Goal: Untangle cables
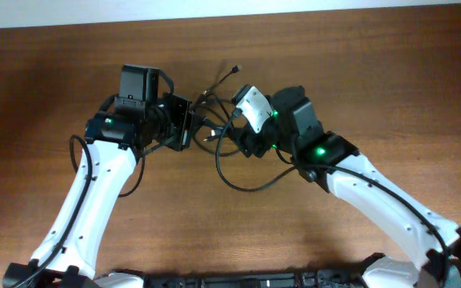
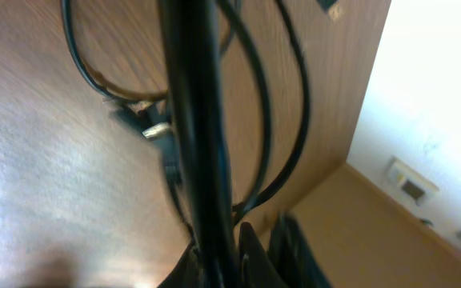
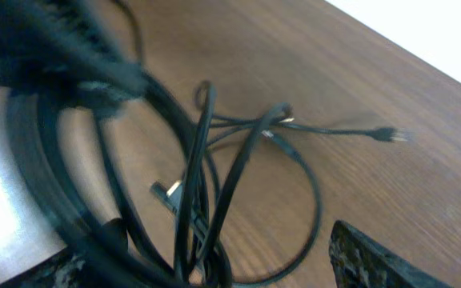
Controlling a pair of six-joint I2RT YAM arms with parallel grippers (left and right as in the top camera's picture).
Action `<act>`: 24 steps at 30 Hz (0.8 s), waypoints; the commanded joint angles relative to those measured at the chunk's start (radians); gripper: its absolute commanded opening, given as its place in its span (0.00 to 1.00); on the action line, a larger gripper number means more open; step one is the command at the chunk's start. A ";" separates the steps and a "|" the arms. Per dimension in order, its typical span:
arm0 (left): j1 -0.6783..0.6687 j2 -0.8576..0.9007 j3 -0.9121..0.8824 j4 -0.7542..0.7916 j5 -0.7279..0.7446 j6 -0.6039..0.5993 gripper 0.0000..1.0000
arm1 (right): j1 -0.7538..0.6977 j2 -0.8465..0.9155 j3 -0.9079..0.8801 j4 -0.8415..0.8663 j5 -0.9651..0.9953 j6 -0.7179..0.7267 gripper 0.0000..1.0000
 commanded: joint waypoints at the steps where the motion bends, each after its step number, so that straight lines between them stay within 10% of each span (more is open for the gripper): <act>1: -0.013 -0.007 0.005 -0.005 0.159 0.006 0.00 | -0.022 0.066 0.010 0.069 0.373 0.230 0.78; 4: -0.014 -0.007 0.005 -0.071 0.168 0.165 0.00 | -0.132 0.071 0.010 0.054 0.571 0.488 0.85; 10: -0.014 -0.007 0.005 -0.122 -0.120 0.365 0.00 | -0.257 0.068 0.010 -0.132 0.168 0.504 0.96; 14: -0.014 -0.006 0.005 0.099 0.067 1.043 0.00 | -0.257 0.068 0.010 -0.169 -0.029 0.403 0.98; 17: -0.014 0.056 0.005 0.319 0.222 0.934 0.04 | -0.257 0.068 0.010 -0.170 -0.029 0.403 0.99; 20: 0.006 0.176 0.005 -0.080 -0.188 0.982 0.03 | -0.257 0.068 0.010 -0.206 -0.028 0.402 0.98; 21: 0.039 0.198 0.005 -0.155 -0.235 0.983 0.12 | -0.257 0.068 0.010 -0.204 -0.028 0.402 0.98; 24: 0.117 0.216 0.005 -0.203 -0.329 0.983 0.97 | -0.257 0.068 0.010 -0.210 -0.028 0.402 0.98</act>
